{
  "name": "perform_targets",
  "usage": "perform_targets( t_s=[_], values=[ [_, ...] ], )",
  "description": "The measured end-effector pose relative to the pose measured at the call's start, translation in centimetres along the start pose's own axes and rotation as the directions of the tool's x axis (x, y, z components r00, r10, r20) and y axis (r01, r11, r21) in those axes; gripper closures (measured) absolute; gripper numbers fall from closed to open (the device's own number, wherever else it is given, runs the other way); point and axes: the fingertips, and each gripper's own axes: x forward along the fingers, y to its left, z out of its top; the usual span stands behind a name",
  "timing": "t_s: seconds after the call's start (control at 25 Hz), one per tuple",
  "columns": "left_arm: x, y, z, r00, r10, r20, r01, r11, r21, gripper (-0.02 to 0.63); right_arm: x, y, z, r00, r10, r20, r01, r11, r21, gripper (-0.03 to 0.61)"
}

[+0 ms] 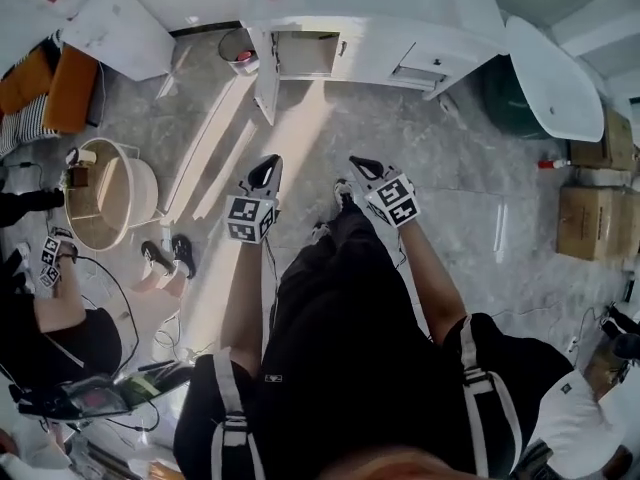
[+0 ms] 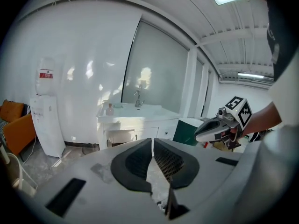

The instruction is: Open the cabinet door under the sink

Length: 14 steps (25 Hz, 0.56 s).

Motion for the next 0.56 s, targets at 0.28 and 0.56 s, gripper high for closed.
perform_targets(
  t_s=[0.28, 0.56],
  values=[
    [-3.6, -6.3, -1.7, 0.999, -0.024, -0.034, 0.024, 1.0, -0.015, 0.589, -3.2, 2.2, -0.1, 0.998, 0.061, -0.002, -0.061, 0.998, 0.011, 0.518],
    [-3.4, -6.5, -1.2, 0.999, -0.013, -0.044, 0.012, 1.0, -0.008, 0.589, -4.5, 0.3, 2.1, 0.998, 0.057, 0.039, -0.054, 0.997, -0.063, 0.518]
  ],
)
